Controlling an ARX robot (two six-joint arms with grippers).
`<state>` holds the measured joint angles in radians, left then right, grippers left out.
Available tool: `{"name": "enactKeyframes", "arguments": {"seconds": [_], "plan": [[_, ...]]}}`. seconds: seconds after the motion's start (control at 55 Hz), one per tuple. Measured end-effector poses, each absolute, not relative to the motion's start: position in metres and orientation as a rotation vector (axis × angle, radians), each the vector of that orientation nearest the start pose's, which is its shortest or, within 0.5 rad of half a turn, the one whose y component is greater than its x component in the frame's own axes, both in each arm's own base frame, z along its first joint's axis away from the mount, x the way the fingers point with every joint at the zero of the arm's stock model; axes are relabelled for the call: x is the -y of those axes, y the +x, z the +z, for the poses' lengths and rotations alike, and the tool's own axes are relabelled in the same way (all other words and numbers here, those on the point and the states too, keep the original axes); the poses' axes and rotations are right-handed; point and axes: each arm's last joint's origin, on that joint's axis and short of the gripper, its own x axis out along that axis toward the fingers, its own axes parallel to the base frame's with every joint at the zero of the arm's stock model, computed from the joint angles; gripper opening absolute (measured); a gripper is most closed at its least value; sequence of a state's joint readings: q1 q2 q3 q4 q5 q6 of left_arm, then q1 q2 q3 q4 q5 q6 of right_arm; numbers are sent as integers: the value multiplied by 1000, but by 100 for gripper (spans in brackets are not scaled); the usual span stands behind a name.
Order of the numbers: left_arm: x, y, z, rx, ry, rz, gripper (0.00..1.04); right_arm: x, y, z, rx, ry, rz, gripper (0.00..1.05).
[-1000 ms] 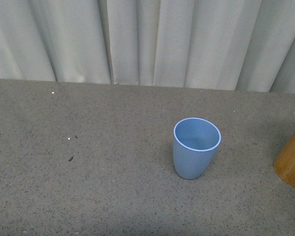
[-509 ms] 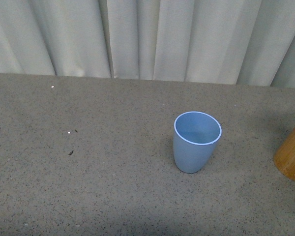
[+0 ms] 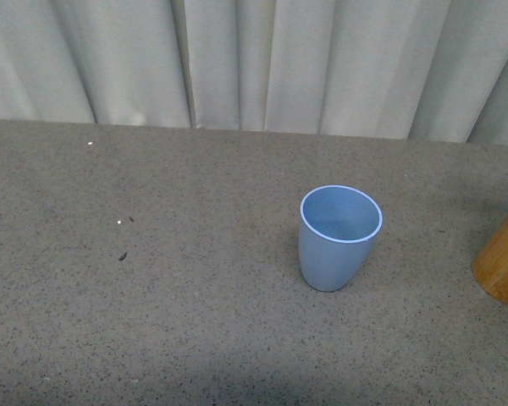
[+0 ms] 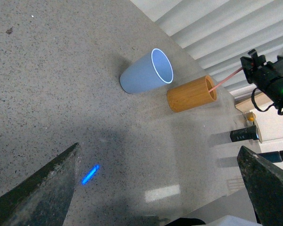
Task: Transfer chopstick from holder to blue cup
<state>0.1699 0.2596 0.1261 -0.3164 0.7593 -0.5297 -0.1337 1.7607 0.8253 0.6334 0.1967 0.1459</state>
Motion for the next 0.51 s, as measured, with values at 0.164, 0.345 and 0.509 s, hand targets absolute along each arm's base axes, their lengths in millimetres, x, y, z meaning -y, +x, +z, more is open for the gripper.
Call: {"name": "enactKeyframes", "arguments": {"seconds": [0.164, 0.345, 0.509], "plan": [[3, 98, 160, -557, -711, -462, 98, 64, 339, 204, -215, 139, -357, 2], [3, 98, 160, -557, -711, -462, 98, 68, 327, 241, -127, 140, -364, 2], [3, 98, 160, -557, -711, -462, 98, 53, 313, 296, 43, 165, -316, 2]]}}
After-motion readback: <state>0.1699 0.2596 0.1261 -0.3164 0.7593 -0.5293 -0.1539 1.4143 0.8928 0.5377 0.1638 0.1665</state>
